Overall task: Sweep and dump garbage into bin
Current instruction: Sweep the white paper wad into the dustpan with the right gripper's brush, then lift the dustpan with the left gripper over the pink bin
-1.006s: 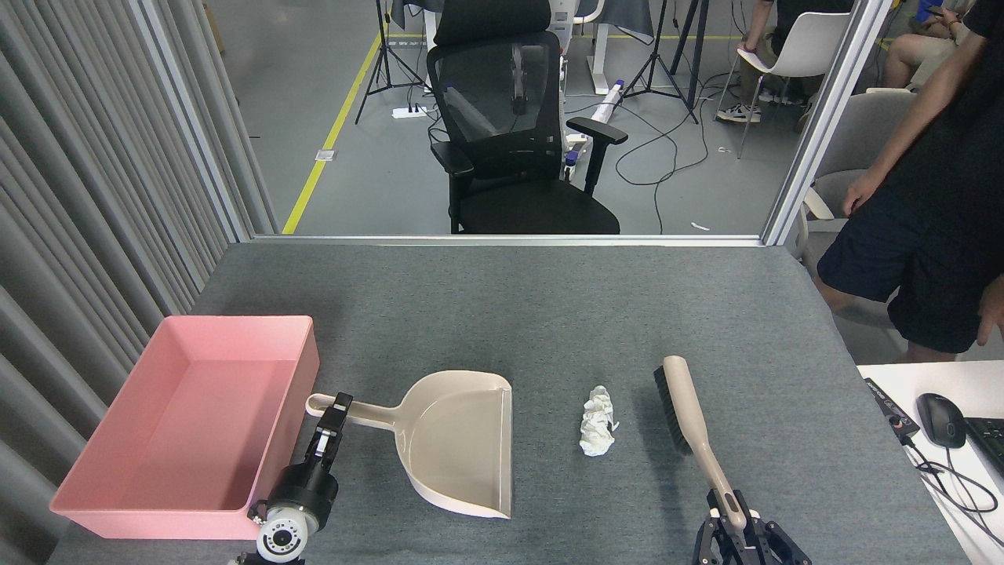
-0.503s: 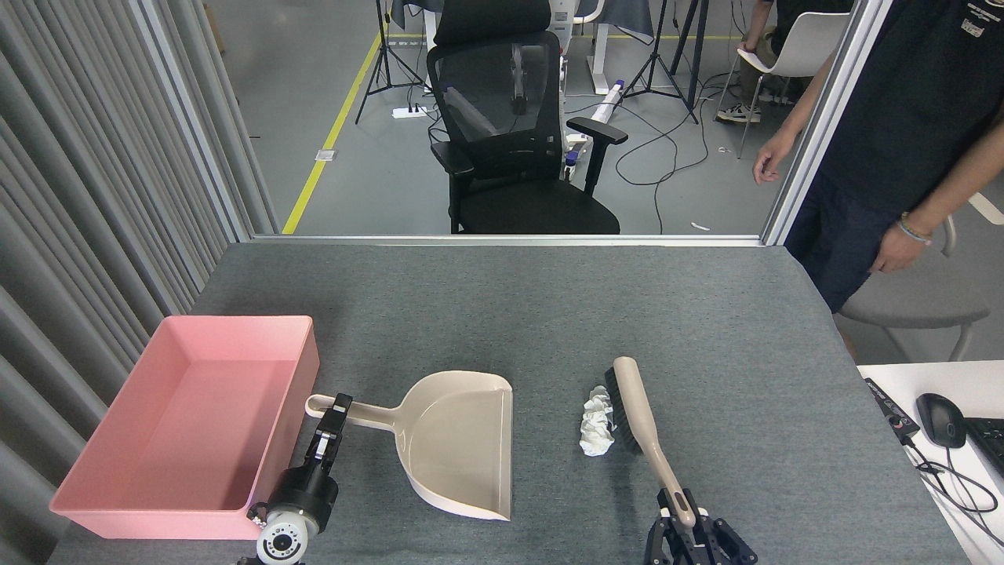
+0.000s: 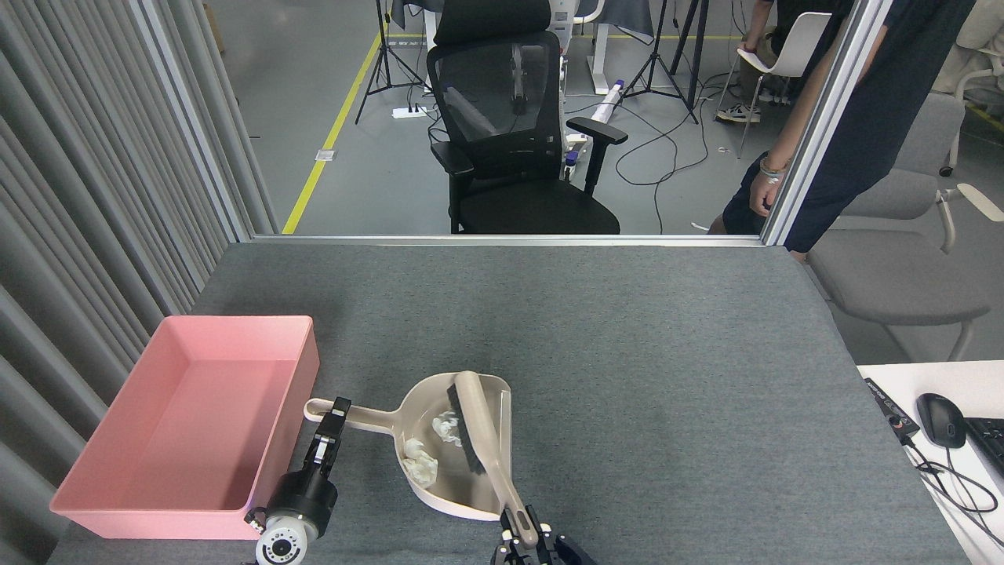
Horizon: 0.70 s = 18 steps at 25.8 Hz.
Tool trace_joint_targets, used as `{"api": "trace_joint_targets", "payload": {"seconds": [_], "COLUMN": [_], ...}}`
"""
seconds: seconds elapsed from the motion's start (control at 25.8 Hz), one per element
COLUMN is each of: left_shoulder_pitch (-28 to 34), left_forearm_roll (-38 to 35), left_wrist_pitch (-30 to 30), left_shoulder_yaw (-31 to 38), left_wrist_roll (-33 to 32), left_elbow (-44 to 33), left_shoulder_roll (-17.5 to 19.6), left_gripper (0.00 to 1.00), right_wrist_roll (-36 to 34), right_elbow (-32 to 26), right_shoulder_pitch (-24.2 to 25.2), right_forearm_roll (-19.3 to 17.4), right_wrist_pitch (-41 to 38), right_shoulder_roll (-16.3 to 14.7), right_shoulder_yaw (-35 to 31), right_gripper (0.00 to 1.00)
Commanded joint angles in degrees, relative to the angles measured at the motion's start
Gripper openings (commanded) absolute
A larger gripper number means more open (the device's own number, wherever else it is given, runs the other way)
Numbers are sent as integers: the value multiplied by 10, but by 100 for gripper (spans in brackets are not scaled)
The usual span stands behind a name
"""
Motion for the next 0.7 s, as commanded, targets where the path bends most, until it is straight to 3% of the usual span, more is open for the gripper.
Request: {"api": "trace_joint_targets", "payload": {"seconds": [0.0, 0.23, 0.5, 0.66], "left_shoulder_pitch": [6, 6, 6, 5], "left_forearm_roll": [1, 7, 54, 58], "left_wrist_pitch": [1, 3, 17, 21], "left_shoulder_yaw": [1, 5, 6, 8], "left_wrist_roll": [-1, -4, -7, -7], "left_elbow": [-1, -7, -41, -42], "left_shoulder_roll": [0, -2, -10, -15], "left_gripper": [18, 18, 17, 17], "right_wrist_roll": [-12, -13, -12, -15], "right_elbow": [-29, -87, -95, -84], "right_shoulder_pitch": [-16, -16, -5, 27], "right_forearm_roll": [-43, -60, -63, -63], "right_wrist_pitch": [39, 37, -15, -67], "right_shoulder_roll": [7, -12, -77, -111], "right_shoulder_yaw": [72, 53, -122, -200], "right_gripper": [5, 6, 6, 7]}}
